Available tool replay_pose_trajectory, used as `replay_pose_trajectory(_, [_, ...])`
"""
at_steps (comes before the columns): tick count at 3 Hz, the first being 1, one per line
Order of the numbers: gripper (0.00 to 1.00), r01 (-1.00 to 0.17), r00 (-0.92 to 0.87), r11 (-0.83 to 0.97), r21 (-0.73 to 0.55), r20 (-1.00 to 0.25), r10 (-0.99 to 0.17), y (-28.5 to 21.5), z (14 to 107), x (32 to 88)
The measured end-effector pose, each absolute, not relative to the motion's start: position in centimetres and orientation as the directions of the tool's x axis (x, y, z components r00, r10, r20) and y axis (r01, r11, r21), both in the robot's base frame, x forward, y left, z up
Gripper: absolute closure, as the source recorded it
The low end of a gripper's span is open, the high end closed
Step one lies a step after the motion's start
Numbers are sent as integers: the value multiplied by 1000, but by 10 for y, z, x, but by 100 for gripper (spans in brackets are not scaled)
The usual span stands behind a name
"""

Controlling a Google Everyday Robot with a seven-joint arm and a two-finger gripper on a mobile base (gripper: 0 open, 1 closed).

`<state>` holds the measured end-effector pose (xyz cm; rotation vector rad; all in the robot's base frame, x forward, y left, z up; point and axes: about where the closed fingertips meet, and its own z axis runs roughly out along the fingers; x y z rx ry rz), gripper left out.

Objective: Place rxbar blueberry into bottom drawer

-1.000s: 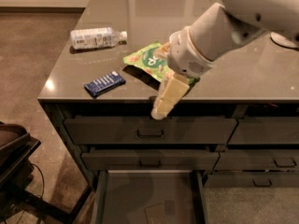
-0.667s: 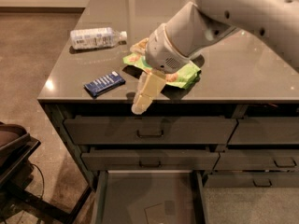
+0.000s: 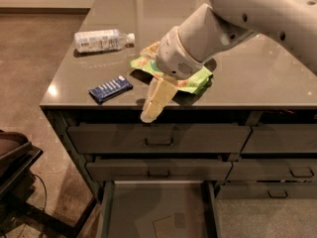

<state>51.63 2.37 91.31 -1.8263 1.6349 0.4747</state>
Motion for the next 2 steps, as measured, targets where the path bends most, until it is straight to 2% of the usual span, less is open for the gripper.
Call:
replay_pose_trajectory(1, [0, -976, 161, -25, -215, -645, -747, 23, 913, 516])
replay_pose_trajectory(2, [0, -970, 214, -81, -228, -651, -728, 39, 912, 543])
